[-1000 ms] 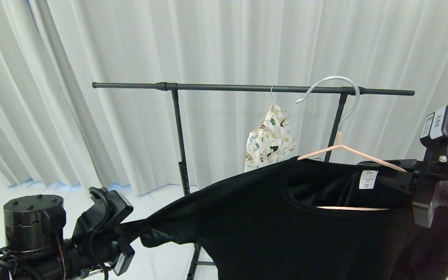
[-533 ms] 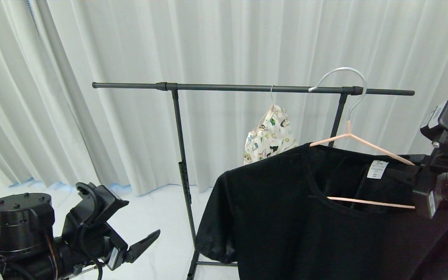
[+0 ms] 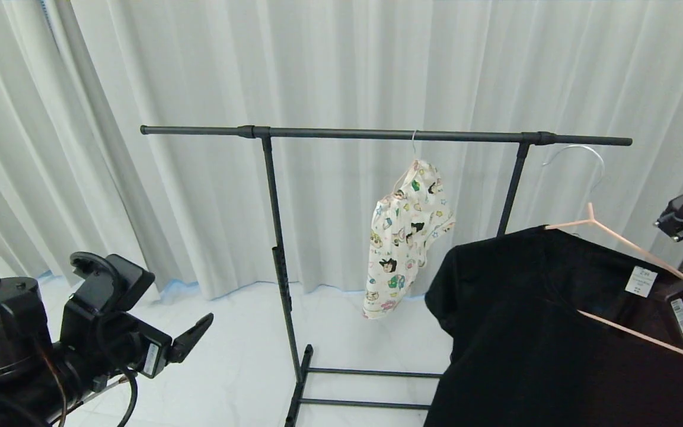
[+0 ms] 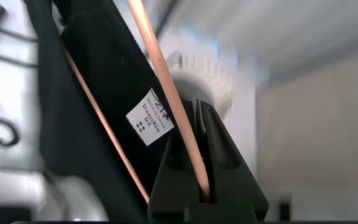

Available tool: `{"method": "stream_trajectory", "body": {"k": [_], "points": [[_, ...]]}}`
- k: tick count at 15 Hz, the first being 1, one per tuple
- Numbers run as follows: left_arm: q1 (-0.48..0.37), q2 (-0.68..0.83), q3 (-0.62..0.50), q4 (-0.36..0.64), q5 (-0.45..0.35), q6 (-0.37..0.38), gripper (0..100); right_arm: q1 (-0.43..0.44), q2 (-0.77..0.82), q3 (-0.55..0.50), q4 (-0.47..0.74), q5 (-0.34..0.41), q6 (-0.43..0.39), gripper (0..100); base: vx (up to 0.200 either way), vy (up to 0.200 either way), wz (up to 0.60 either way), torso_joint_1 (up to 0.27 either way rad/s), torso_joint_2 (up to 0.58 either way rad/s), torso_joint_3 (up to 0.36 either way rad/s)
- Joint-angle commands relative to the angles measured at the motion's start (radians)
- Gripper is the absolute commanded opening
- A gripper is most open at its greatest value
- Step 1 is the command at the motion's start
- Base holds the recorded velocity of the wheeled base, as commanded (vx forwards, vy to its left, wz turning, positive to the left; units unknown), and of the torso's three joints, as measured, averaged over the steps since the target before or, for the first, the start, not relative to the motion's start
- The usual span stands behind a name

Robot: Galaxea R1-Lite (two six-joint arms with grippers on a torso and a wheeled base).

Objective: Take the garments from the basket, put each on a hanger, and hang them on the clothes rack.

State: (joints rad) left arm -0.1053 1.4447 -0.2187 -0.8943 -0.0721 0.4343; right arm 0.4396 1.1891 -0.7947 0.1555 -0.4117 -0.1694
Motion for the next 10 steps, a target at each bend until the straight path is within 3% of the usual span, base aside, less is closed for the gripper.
{"method": "stream_trajectory", "body": {"k": [1,5,8,10], "points": [[0.026,-0.017,-0.024,0.0,0.063,0.0,100,-0.001,-0.025,0.015,0.068,-0.044,0.079,0,0.0,0.0,0.0,0.0,0.0,0.0],[0.022,-0.067,-0.024,0.0,0.097,-0.08,100,-0.033,-0.043,0.018,0.199,-0.131,0.142,0,0.0,0.0,0.0,0.0,0.0,0.0],[0.012,-0.109,-0.008,0.0,0.094,-0.081,100,-0.044,-0.022,0.014,0.2,-0.137,0.152,0,0.0,0.0,0.0,0.0,0.0,0.0],[0.01,-0.136,0.038,0.0,0.097,-0.081,100,-0.044,0.026,0.006,0.193,-0.165,0.202,0,0.0,0.0,0.0,0.0,0.0,0.0]]}}
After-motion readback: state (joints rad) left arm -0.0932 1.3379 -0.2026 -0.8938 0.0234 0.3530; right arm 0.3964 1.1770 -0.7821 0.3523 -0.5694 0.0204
